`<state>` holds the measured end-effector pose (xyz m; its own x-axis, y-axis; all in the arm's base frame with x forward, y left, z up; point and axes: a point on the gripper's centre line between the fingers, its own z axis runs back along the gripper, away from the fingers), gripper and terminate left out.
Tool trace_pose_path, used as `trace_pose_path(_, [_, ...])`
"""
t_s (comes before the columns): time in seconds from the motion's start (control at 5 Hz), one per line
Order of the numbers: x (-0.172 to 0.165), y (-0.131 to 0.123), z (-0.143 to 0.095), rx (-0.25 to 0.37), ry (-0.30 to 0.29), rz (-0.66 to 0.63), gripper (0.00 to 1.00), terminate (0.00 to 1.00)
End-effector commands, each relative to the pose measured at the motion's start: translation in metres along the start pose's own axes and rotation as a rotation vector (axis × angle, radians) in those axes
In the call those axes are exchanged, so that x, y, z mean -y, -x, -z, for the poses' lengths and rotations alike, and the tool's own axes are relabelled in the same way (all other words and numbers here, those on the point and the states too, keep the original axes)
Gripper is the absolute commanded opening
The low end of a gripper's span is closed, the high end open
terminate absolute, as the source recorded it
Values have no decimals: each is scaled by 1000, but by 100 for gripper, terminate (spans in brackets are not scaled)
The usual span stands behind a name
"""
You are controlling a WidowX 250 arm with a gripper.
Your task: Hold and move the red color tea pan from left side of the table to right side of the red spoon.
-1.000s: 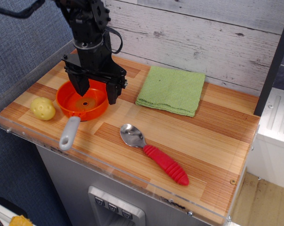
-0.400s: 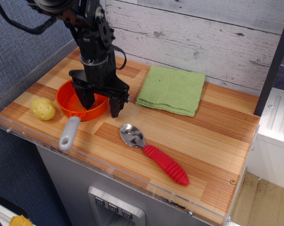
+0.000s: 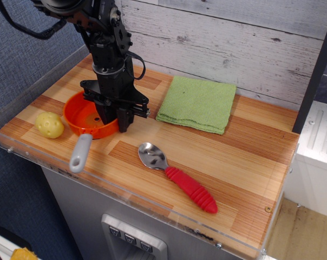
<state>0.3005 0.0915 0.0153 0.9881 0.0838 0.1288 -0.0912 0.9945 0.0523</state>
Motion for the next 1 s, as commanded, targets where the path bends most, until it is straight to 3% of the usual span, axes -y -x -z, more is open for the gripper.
trace_pose_path(0.0, [-7,-15,-12,45,0,2,0,0])
trace_pose_path(0.2, [-8,-21,-19,65,-7,52,0,0])
trace_pose_path(0.8, [22,-36,-65,83,-122,54,0,0])
